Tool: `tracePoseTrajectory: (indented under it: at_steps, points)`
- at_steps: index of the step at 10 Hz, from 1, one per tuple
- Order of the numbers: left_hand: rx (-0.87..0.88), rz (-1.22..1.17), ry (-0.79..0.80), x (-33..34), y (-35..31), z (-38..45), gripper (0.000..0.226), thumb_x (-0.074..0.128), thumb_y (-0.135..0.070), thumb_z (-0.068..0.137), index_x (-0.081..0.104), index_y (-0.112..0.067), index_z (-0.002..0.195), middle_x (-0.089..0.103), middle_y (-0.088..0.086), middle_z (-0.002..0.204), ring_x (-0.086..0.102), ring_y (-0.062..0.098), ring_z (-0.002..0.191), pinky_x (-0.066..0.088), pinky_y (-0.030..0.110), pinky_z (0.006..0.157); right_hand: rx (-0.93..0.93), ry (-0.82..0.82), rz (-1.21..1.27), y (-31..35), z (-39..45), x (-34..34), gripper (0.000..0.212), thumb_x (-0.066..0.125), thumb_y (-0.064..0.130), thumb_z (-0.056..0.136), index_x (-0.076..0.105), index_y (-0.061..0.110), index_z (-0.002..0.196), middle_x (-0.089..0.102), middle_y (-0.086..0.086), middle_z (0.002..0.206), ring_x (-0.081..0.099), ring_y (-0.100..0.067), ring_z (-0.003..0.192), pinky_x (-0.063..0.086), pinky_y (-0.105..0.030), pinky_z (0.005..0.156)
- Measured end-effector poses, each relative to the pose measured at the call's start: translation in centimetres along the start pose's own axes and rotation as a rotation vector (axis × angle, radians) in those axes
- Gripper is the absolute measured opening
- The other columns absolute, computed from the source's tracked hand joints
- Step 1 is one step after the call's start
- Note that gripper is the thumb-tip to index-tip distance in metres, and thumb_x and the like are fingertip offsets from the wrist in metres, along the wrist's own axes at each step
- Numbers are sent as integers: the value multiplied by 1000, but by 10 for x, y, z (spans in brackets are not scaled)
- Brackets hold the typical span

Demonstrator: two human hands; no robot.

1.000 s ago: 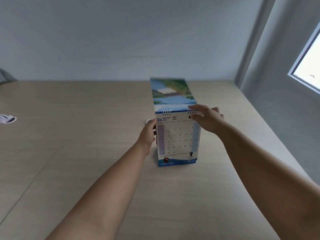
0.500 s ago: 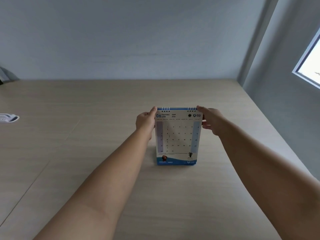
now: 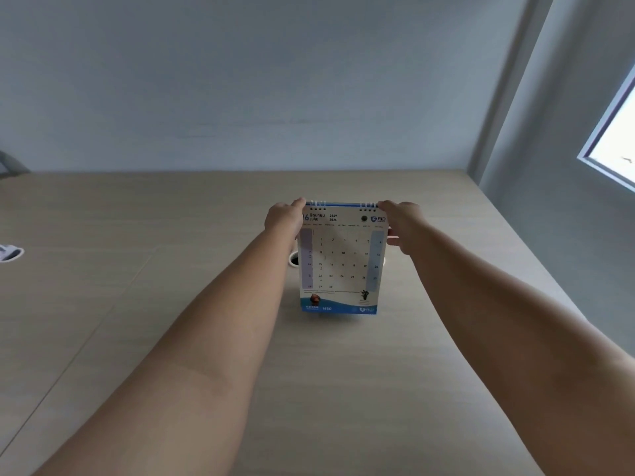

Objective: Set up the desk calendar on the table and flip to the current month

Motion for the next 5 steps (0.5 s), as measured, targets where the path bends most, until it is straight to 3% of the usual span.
tracePoseTrajectory:
  at_steps: [1,2,3,4,5]
  points:
    - [-16,-2,22,1,2,3,42,59,-50,78,64,-14,97,73,11,103,70,29,93,57,43,89,3,-23,5,-5,8,5,24,57,34,88,47,15,78,72,-18,110,60,-29,83,47,-36,70]
    - [-45,13,57,1,15,-5,43,59,-51,82,63,-14,103,73,9,104,64,24,82,54,35,76,55,11,-31,-24,9,6,34,58,43,87,56,9,90,71,-18,111,61,-30,85,47,-33,63]
    - [-65,6,69,1,25,-1,51,61,-56,78,65,-13,104,73,8,103,68,26,90,54,35,76,88,54,-70,-40,12,4,64,57,60,82,64,4,111,72,-16,110,62,-31,86,48,-36,67]
    - [-79,94,84,0,20,2,61,54,-61,73,65,-13,110,72,8,109,67,30,98,53,39,85,90,33,-94,-37,11,3,71,57,65,79,63,3,114,70,-15,109,60,-29,82,47,-34,64]
    - [-2,229,63,-1,15,0,65,35,-58,88,60,-8,121,65,17,124,60,36,113,47,46,101,42,-47,-83,-28,1,-8,73,57,71,74,62,4,104,66,-11,93,55,-24,70,42,-33,61]
Point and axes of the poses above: each hand's wrist, its own z-axis towards the middle knuckle, its own x-axis out of the palm, y = z × x, the point moved 3 cm from there along z, towards the middle knuckle
